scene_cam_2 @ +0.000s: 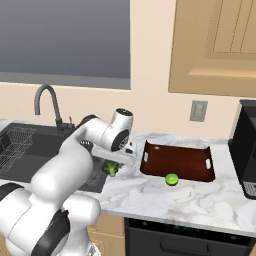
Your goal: Pick up all produce items and place them in the sink. Turn on the sink faucet to wash them. Then turn the sink off and put them in the tray.
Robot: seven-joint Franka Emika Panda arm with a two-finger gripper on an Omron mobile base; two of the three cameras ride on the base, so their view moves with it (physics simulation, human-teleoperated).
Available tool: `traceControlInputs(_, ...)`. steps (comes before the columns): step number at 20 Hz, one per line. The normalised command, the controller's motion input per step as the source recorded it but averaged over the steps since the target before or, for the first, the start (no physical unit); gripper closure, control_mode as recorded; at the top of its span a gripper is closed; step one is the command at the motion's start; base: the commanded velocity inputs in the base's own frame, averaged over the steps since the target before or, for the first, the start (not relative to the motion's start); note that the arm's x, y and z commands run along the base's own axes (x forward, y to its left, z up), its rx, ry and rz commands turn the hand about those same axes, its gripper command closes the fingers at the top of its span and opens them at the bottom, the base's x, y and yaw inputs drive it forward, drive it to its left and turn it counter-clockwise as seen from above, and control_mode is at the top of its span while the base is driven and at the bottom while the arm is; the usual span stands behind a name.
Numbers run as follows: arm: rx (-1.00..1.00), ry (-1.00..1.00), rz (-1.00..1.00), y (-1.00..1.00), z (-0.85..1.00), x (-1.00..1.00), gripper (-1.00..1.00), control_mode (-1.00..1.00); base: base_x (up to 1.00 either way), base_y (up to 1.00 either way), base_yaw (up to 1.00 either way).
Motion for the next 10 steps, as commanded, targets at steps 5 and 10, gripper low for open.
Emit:
traceControlInputs(5,0.00,0.00,0.10,0.69,0.00,0.31,1.00,-1.00,0.00,0.00,0.00)
traceControlInputs(10,0.00,0.00,0.11,0.63,0.00,0.35,1.00,-1.00,0.00,0.00,0.00)
